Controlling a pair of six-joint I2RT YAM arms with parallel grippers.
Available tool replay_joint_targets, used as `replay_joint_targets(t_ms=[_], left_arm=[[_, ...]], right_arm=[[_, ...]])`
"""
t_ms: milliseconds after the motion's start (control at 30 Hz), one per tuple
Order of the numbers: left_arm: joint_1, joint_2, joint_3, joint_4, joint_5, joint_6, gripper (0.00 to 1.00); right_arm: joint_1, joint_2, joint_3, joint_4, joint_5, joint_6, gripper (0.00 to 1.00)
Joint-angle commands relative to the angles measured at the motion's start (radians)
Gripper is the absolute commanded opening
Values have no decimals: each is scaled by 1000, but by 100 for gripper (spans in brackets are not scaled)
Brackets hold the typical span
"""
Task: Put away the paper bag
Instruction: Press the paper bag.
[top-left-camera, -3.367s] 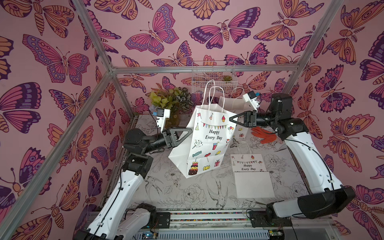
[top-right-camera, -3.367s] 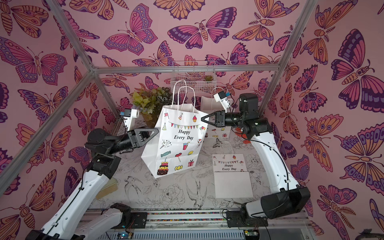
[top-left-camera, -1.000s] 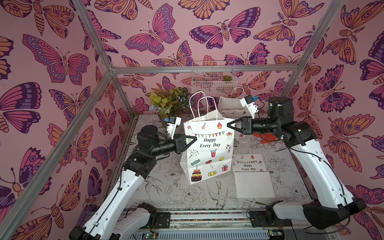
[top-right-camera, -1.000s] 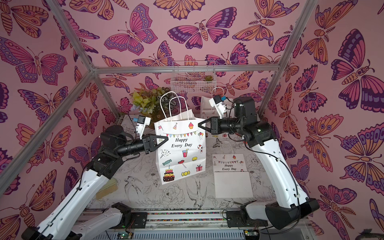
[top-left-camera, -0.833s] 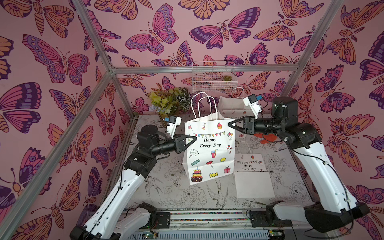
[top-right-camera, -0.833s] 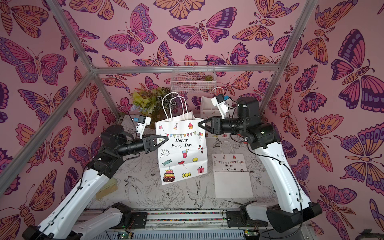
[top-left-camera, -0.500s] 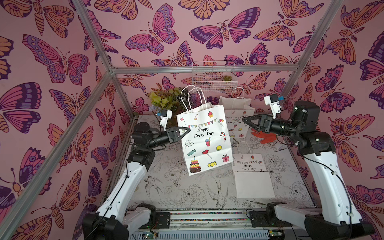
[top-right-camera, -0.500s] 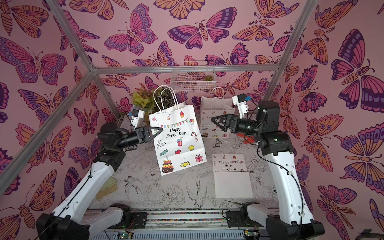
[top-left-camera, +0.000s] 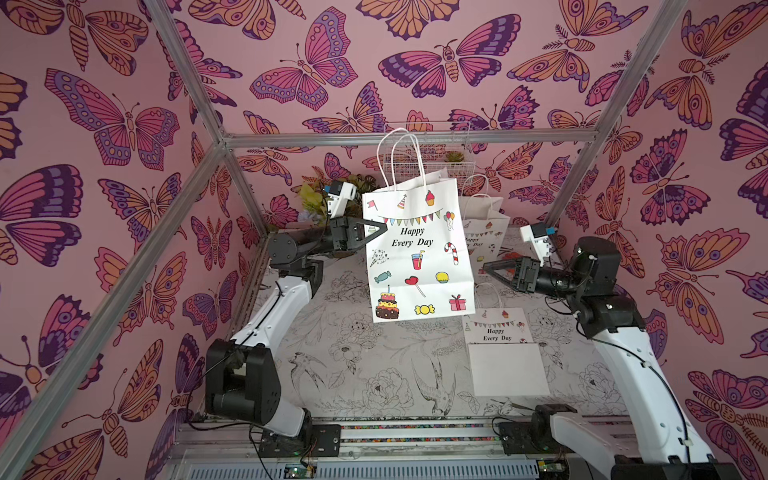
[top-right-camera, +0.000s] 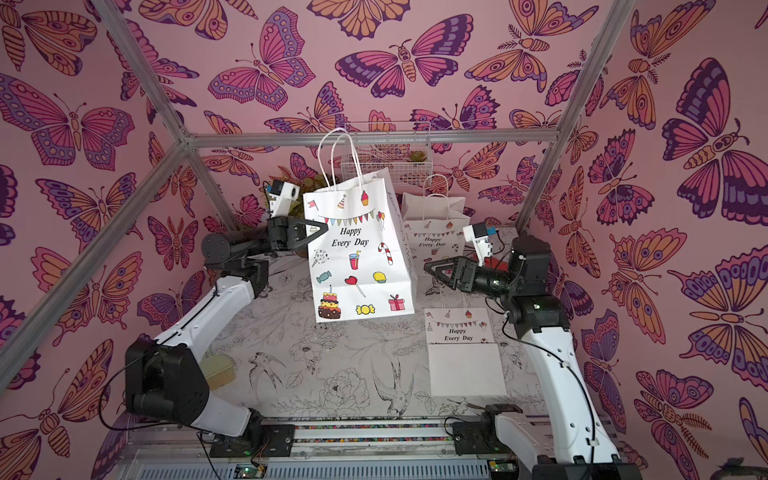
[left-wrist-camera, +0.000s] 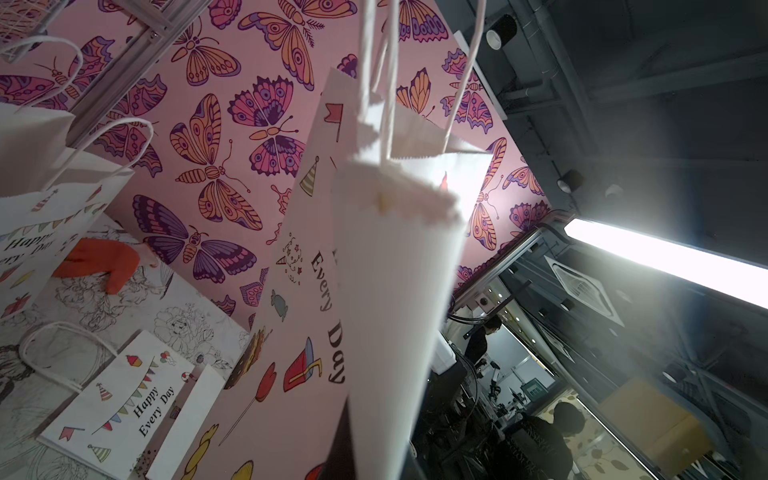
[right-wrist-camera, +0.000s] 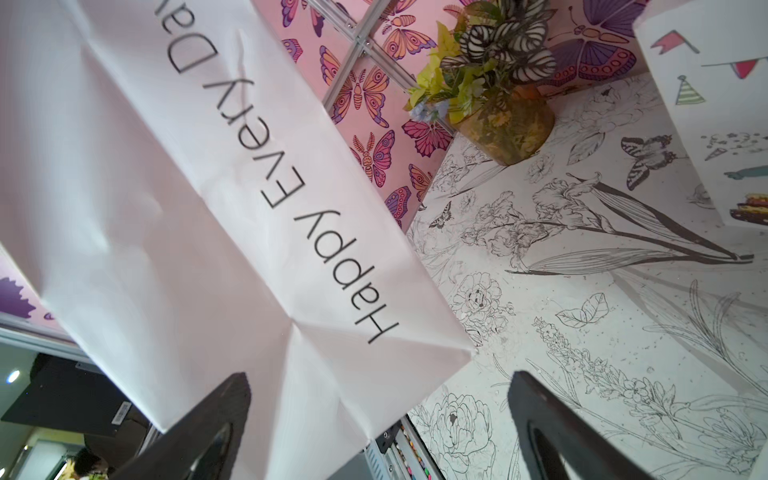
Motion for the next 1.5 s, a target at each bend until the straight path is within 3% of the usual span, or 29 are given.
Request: replay_joint_targets(t_ms=[0,267,533,1033,1467], left_arm=[[-9,18,62,140,-5,-106,0],[-43,6,71,140,-33,-139,0],[-45,-44,17,135,-48,-144,0],[-56,-45,-15,126,-35,-144,0],[-58,-62,-61,119,-24,-134,0]], right_arm=[[24,-40,-23,86,-52,-16,99],[64,-33,-38,148,-42,-16,99],[203,13,33,93,9,-94,99],[249,35,84,102,46,-87,100],[254,61,222,38,68,-112,97]])
